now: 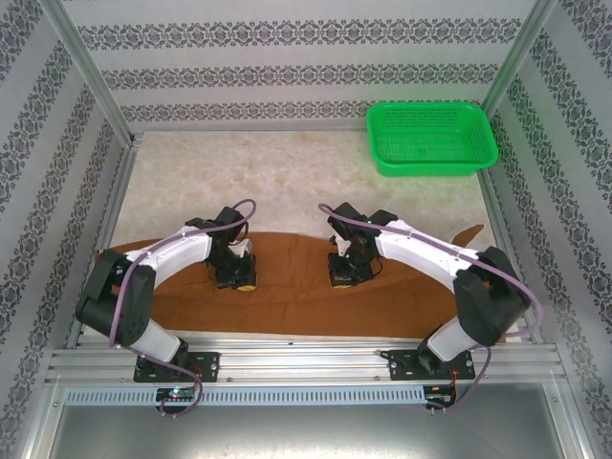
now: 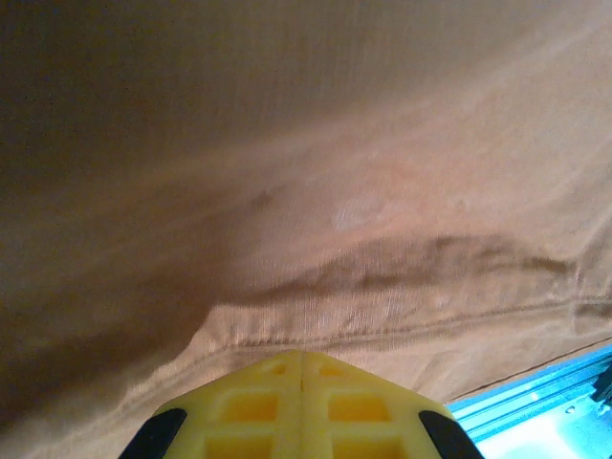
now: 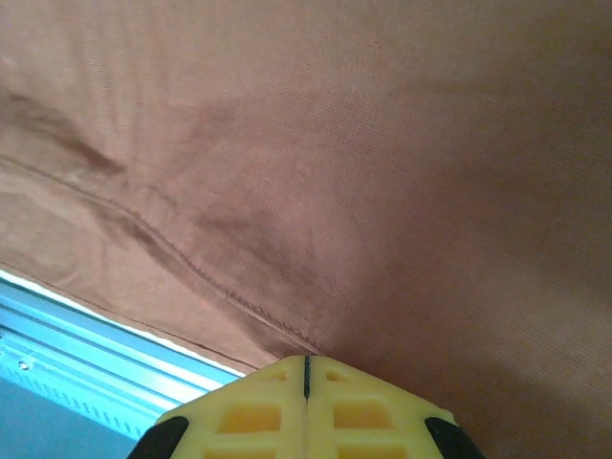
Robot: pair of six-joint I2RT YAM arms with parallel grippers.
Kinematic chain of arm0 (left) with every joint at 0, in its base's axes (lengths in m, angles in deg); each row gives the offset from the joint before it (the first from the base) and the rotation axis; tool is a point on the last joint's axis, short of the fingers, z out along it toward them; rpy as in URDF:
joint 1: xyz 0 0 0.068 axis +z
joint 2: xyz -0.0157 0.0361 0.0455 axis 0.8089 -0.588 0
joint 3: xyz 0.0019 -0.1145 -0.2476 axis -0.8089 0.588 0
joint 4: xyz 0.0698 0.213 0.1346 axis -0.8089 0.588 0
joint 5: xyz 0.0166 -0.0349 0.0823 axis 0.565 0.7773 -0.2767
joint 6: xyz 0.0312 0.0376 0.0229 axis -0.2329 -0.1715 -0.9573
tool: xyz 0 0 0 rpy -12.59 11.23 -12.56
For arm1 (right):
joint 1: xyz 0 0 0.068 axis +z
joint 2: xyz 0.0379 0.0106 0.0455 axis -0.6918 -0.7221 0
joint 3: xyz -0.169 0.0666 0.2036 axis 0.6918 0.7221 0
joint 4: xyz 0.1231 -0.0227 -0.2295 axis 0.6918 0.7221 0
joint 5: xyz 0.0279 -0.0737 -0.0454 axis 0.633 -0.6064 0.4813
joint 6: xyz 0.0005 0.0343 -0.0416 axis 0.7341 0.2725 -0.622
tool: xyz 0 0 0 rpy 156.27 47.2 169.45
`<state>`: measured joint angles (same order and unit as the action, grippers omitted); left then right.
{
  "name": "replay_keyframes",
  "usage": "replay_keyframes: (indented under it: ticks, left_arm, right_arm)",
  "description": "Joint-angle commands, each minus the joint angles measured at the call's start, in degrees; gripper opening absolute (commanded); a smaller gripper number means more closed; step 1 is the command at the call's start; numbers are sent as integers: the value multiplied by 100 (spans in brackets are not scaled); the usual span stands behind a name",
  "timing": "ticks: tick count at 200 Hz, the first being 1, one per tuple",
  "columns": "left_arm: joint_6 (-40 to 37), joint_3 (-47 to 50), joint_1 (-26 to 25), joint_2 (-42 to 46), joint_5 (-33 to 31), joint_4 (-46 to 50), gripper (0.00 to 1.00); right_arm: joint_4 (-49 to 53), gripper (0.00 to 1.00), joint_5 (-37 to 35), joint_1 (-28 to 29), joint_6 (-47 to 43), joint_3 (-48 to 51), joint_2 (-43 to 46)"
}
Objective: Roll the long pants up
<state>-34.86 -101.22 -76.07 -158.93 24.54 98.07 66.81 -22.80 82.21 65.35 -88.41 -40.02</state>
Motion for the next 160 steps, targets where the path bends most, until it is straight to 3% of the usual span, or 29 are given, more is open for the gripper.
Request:
replay_keyframes:
  ticks: [1,66,104,160]
  left_arm:
    - [-99,-188,-68,-262,-135,98,0]
    - [299,-426,-43,-1157,-366,-565,0]
    - [308,-1185,-25,-1678,-687,-551,0]
    - [71,-2010,323,-2507,-707,-508,0]
  right_arm:
    - [-128,0,294,73,18,-293,-458]
    - [-359,0,78,-401,146,-422,-1422]
    - [-576,0,98,-775,166,-543,-1682]
    - [-411,0,-35,-1384,-195,-1601,-2431]
